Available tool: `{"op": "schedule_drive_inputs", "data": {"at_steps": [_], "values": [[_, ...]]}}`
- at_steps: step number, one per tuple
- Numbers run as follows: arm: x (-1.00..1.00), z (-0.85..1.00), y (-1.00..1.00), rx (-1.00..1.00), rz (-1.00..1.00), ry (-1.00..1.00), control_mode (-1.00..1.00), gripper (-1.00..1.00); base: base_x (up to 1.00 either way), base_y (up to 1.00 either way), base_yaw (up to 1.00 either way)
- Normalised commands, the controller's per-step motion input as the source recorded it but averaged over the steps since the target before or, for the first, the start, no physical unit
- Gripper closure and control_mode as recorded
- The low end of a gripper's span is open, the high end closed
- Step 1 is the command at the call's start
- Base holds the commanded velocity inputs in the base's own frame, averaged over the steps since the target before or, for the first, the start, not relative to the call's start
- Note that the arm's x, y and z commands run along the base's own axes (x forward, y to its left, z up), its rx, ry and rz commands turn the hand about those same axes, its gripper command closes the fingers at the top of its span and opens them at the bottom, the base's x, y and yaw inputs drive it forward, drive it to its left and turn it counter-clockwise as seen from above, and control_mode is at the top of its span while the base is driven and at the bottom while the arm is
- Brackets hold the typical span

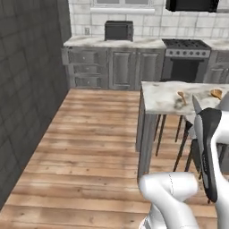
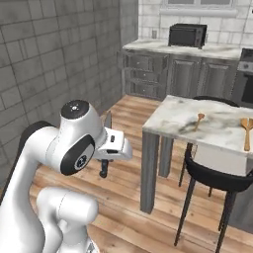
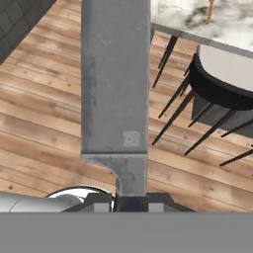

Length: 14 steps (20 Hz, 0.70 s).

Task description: Pick up the metallic utensils from the counter and place them in the open drawer. Make sure not to pick up any wooden utensils.

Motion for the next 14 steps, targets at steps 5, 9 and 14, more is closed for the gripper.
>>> {"op": "schedule_drive_inputs", "data": {"at_steps": [5, 9, 14], "values": [[0.00, 0.00, 0.00, 0.00, 0.00, 0.00, 1.00, 1.00, 0.14, 0.96, 0.27], [0.00, 0.00, 0.00, 0.00, 0.00, 0.00, 1.00, 1.00, 0.90, 0.79, 0.01], [0.00, 0.00, 0.00, 0.00, 0.00, 0.00, 1.00, 1.00, 1.00, 0.65, -0.01]]}}
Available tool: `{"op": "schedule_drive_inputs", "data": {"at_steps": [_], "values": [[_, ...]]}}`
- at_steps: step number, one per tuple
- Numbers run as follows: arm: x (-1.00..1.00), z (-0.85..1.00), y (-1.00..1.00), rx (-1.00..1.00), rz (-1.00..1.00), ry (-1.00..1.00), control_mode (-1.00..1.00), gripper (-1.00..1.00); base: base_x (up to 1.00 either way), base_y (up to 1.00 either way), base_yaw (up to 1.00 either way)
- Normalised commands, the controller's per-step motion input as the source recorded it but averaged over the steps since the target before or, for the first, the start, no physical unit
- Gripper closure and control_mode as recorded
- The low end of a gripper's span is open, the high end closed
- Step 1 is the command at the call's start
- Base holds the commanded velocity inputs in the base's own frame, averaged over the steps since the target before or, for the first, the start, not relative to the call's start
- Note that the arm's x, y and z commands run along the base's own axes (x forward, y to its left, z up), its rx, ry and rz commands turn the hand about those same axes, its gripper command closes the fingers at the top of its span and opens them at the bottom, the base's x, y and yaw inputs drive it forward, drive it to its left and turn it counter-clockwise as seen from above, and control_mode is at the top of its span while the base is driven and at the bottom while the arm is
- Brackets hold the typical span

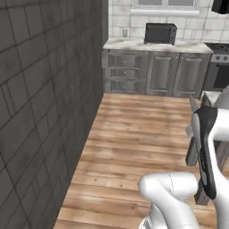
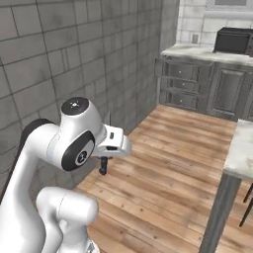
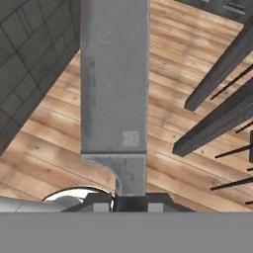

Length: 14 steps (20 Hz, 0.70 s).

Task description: Pick up the metallic utensils from the counter and place them in the open drawer. Make sure not to pick up any wooden utensils.

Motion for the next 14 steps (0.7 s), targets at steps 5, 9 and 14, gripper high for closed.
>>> {"op": "schedule_drive_inputs", "data": {"at_steps": [5, 9, 14], "values": [[0.00, 0.00, 0.00, 0.00, 0.00, 0.00, 1.00, 1.00, 1.00, 0.43, -0.07], [0.00, 0.00, 0.00, 0.00, 0.00, 0.00, 1.00, 1.00, 1.00, 0.02, -0.12], [0.00, 0.00, 0.00, 0.00, 0.00, 0.00, 1.00, 1.00, 1.00, -0.12, -0.17]]}}
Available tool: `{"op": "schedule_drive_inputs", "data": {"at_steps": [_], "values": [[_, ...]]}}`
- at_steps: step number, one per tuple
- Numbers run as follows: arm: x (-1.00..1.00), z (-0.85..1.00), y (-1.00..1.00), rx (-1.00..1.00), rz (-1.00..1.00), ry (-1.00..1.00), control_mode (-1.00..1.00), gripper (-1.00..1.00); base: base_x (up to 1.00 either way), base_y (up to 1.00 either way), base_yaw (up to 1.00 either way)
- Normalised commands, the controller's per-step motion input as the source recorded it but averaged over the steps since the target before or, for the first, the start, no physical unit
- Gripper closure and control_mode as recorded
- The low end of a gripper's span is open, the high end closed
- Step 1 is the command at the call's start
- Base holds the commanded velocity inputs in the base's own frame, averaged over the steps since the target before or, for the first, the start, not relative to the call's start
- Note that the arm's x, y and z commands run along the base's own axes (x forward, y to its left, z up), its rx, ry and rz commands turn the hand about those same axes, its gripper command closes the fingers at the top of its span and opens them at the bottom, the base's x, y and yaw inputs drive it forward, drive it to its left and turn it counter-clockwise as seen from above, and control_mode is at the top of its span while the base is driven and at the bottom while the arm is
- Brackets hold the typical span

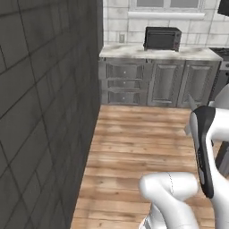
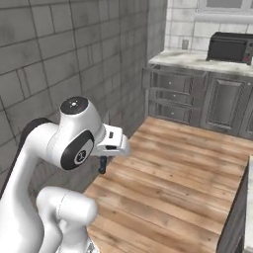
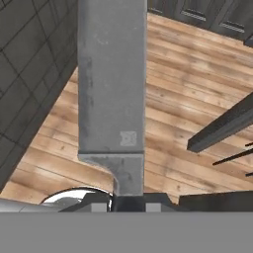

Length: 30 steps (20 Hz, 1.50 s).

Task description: Pick up the metallic utensils from the counter and place them in the open drawer. Make sure not to pick up any wooden utensils.

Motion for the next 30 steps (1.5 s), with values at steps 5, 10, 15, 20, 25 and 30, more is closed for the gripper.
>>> {"op": "schedule_drive_inputs", "data": {"at_steps": [5, 10, 15, 20, 25, 30], "values": [[0.00, 0.00, 0.00, 0.00, 0.00, 0.00, 1.00, 1.00, 1.00, -0.33, -0.16], [0.00, 0.00, 0.00, 0.00, 0.00, 0.00, 1.00, 1.00, 1.00, -0.08, -0.04], [0.00, 0.00, 0.00, 0.00, 0.00, 0.00, 1.00, 1.00, 1.00, -0.48, 0.05], [0.00, 0.00, 0.00, 0.00, 0.00, 0.00, 1.00, 1.00, 1.00, -0.70, 0.13], [0.00, 0.00, 0.00, 0.00, 0.00, 0.00, 1.00, 1.00, 1.00, -0.76, 0.33], [0.00, 0.00, 0.00, 0.00, 0.00, 0.00, 1.00, 1.00, 1.00, -0.55, 0.52]]}}
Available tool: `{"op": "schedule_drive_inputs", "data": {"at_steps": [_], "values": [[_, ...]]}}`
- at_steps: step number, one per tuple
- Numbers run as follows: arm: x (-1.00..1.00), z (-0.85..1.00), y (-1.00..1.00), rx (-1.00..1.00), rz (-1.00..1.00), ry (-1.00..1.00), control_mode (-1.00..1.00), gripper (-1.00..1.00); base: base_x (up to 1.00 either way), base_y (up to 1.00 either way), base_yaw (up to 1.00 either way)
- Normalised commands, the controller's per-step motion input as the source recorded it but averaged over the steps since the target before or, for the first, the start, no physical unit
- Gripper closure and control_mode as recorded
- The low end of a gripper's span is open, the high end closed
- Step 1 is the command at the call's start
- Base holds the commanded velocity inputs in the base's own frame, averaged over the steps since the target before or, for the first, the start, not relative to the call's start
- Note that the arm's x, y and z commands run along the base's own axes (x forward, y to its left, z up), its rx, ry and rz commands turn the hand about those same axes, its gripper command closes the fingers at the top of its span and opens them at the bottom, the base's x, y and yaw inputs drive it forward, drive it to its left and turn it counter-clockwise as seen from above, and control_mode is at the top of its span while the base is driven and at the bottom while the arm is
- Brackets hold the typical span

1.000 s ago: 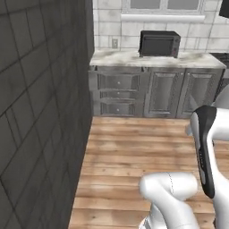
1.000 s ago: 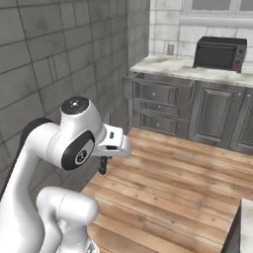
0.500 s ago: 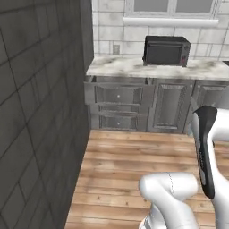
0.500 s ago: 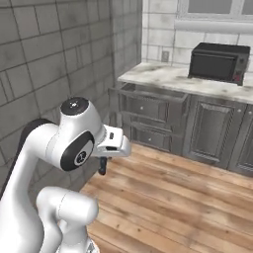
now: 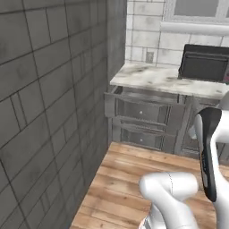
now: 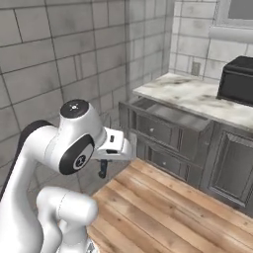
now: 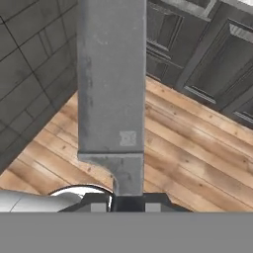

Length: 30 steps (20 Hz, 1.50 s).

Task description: Pick up the metallic utensils from the counter and place them in the open drawer. Make sure not to pick up any wooden utensils.

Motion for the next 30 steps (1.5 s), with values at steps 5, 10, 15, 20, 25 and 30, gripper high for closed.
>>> {"op": "schedule_drive_inputs", "data": {"at_steps": [5, 10, 15, 20, 25, 30], "values": [[0.00, 0.00, 0.00, 0.00, 0.00, 0.00, 1.00, 1.00, 0.73, -0.84, 0.53], [0.00, 0.00, 0.00, 0.00, 0.00, 0.00, 1.00, 1.00, 0.24, -0.68, 0.29], [0.00, 0.00, 0.00, 0.00, 0.00, 0.00, 1.00, 1.00, 0.14, -0.67, 0.13], [0.00, 0.00, 0.00, 0.00, 0.00, 0.00, 1.00, 1.00, 0.08, -0.91, 0.27], [0.00, 0.00, 0.00, 0.00, 0.00, 0.00, 1.00, 1.00, 0.00, -0.94, 0.35], [0.00, 0.00, 0.00, 0.00, 0.00, 0.00, 1.00, 1.00, 0.00, -0.73, 0.48]]}}
